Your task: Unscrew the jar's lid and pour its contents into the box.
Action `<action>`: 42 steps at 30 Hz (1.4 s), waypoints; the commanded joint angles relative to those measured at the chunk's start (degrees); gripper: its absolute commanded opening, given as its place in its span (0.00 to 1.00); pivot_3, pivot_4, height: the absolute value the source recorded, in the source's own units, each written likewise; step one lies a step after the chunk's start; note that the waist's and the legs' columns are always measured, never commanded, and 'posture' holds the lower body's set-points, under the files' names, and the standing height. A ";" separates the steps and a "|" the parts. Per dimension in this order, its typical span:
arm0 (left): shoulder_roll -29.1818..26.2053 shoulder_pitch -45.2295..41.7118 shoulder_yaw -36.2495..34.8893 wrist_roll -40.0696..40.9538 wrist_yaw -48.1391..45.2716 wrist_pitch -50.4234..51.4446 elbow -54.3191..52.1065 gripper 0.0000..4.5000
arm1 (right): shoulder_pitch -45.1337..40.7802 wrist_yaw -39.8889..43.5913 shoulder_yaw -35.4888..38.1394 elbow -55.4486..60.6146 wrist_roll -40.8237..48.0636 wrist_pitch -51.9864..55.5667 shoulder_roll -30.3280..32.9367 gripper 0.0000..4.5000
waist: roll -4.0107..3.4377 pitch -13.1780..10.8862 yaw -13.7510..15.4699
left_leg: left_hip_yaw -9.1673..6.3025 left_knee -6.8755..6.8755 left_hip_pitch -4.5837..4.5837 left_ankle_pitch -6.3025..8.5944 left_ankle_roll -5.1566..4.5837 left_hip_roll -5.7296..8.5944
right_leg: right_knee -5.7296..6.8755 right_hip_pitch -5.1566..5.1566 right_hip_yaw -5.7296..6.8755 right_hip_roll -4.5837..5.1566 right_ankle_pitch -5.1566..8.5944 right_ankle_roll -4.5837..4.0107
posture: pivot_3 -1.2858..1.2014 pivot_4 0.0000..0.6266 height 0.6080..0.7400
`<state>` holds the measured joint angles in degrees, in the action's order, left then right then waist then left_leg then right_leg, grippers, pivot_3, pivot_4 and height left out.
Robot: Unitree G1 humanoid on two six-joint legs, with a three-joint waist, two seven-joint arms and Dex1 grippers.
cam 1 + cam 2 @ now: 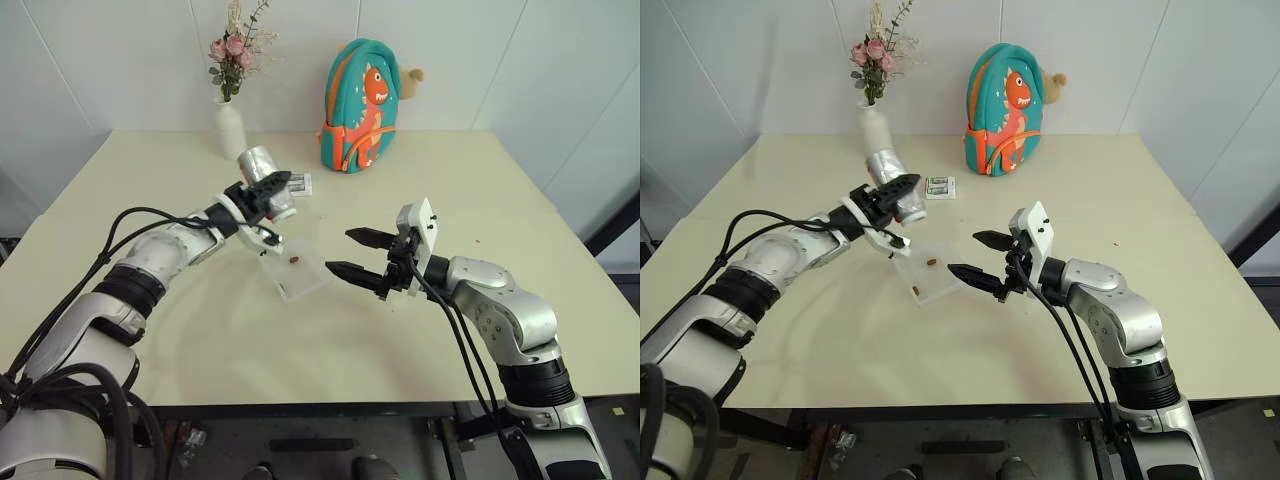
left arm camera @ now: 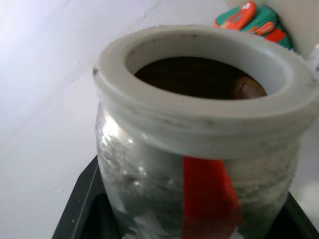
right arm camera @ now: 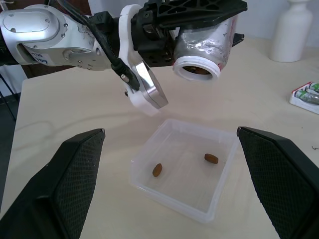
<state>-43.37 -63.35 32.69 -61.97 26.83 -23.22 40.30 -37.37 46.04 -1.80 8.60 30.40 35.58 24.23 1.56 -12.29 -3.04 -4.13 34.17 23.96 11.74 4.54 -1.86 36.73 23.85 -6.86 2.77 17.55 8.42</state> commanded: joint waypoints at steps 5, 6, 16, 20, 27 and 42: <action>8.14 7.68 -30.80 53.14 -40.73 21.23 -4.54 0.45 | 0.76 1.93 0.39 2.21 0.59 0.12 2.02 0.99 | -0.01 0.00 0.10 | -0.04 0.21 0.02 -0.02 0.00 -0.01 | 0.27 0.02 0.07 0.00 0.04 -0.08 | 0.52 0.24 1.00; 9.10 6.31 -36.14 59.14 -42.40 29.00 -2.53 0.45 | 0.69 2.46 0.11 2.08 0.00 -0.40 2.56 0.99 | -0.01 0.00 -0.04 | -0.05 0.29 0.04 -0.02 0.00 -0.01 | 0.32 0.02 0.07 -0.01 0.04 -0.08 | 0.52 0.24 1.00; 6.54 7.12 -55.45 72.78 -41.99 27.17 14.86 0.45 | 0.36 4.80 -0.74 -0.13 -3.52 -4.04 4.78 0.99 | 0.03 0.00 -1.09 | -0.09 0.78 -0.42 0.02 -0.07 -0.01 | 0.65 -0.44 0.07 -0.02 0.03 -0.05 | 0.52 0.24 1.00; 7.06 8.44 -56.47 73.81 -44.22 21.34 19.14 0.45 | 0.60 5.77 -1.09 -1.02 -4.96 -5.72 5.33 0.99 | 0.08 0.00 -0.35 | -0.09 0.79 -0.41 0.00 -0.03 -0.01 | 0.66 -0.42 0.08 -0.03 0.01 -0.08 | 0.52 0.24 1.00; 7.07 10.59 -55.66 74.20 -48.31 20.34 21.64 0.52 | 0.51 6.19 -0.94 -1.85 -5.94 -7.28 5.16 1.00 | 0.08 0.00 -0.21 | -0.09 0.76 -0.39 0.00 -0.03 0.00 | 0.63 -0.42 0.07 -0.03 0.02 -0.08 | 0.52 0.24 1.00; 5.76 22.86 -55.00 75.05 -49.15 29.94 2.94 0.99 | 1.27 5.72 -1.43 -1.51 -5.91 -7.96 3.90 1.00 | 0.08 0.00 -0.46 | -0.09 0.66 -0.43 0.00 -0.03 -0.02 | 0.63 -0.39 0.05 -0.03 0.03 -0.10 | 0.52 0.24 1.00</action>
<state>-36.25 -42.05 -21.97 12.00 -22.10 4.86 48.95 -36.28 51.72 -3.83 5.23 23.98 28.68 28.42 1.63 -12.29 -3.50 -4.22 34.83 23.53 11.74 4.51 -1.89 37.37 23.46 -6.81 2.74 17.58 8.31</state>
